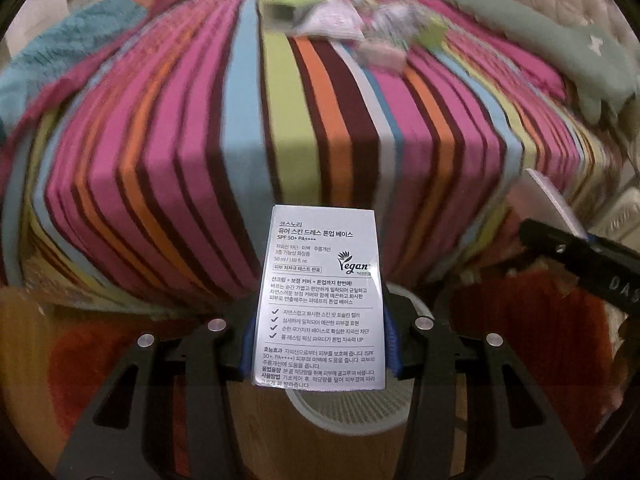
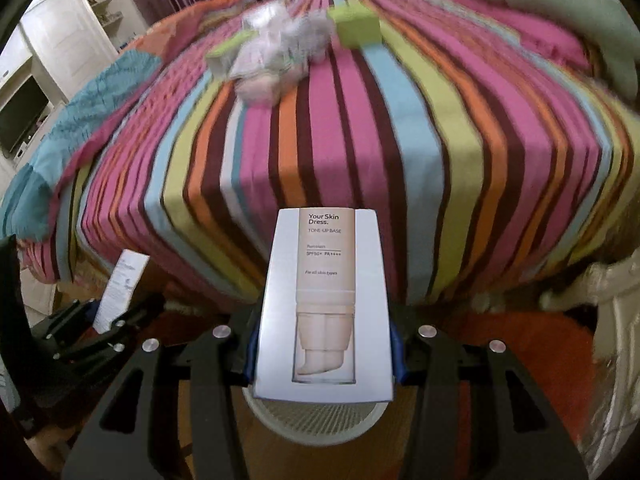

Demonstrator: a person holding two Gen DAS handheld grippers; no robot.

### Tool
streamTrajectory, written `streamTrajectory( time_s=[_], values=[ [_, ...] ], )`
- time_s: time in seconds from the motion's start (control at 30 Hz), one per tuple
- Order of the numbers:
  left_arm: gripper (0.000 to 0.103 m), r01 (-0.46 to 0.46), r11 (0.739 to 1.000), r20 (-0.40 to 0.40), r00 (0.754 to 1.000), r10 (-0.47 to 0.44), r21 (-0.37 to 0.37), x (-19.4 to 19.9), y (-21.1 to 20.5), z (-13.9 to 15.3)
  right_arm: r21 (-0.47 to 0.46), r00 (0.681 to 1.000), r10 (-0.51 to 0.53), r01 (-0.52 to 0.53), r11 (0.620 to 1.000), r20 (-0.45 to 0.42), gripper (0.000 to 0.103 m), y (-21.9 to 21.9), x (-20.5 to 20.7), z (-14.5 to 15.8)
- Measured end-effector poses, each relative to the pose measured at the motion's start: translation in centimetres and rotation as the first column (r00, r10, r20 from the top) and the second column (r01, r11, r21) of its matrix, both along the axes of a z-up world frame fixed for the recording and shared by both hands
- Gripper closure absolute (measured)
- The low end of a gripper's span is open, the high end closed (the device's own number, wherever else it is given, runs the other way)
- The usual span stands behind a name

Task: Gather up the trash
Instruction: 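Carry both white boxes over the wastebasket and open both tools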

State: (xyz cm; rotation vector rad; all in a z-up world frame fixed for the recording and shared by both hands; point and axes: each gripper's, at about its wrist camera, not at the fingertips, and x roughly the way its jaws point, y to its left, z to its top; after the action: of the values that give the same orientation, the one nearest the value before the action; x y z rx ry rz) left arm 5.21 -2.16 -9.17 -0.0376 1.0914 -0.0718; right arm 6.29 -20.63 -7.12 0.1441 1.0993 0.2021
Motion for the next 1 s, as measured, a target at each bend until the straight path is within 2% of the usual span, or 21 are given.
streamTrajectory(
  time_s=[0.1, 0.27, 0.47, 0.6, 0.8, 1.0],
  values=[
    [0.056, 0.020, 0.999, -0.076, 0.997, -0.022, -0.028, -0.8, -0.6, -2.3, 0.031, 0.996, 0.005, -0.002, 1.000, -0.089, 0.058, 0.4, -1.1, -2.3],
    [0.056, 0.054, 0.998, -0.176, 0.983, -0.058, -0.032, -1.6, -1.5, -5.4, 0.065, 0.970, 0.018, -0.003, 0.998, -0.242, 0.058, 1.0, -2.0, -6.0],
    [0.056, 0.037, 0.998, -0.316, 0.948, -0.051, -0.050, -0.8, -1.6, -9.7, 0.079, 0.926, 0.013, 0.018, 0.997, -0.378, 0.058, 1.8, -1.1, -9.5],
    [0.056, 0.029, 0.999, -0.407, 0.912, -0.045, -0.046, -0.4, -1.9, -12.9, 0.078, 0.882, -0.007, 0.050, 0.996, -0.472, 0.058, 2.1, -0.6, -12.5],
    [0.056, 0.029, 0.999, -0.481, 0.876, -0.044, -0.039, 0.3, -2.8, -15.9, 0.060, 0.834, -0.033, 0.080, 0.995, -0.551, 0.058, 2.2, 0.1, -15.9],
    [0.055, 0.018, 0.999, -0.525, 0.850, -0.031, -0.030, 0.5, -2.6, -17.8, 0.045, 0.810, -0.042, 0.084, 0.995, -0.586, 0.058, 2.2, 0.5, -17.9]
  ],
)
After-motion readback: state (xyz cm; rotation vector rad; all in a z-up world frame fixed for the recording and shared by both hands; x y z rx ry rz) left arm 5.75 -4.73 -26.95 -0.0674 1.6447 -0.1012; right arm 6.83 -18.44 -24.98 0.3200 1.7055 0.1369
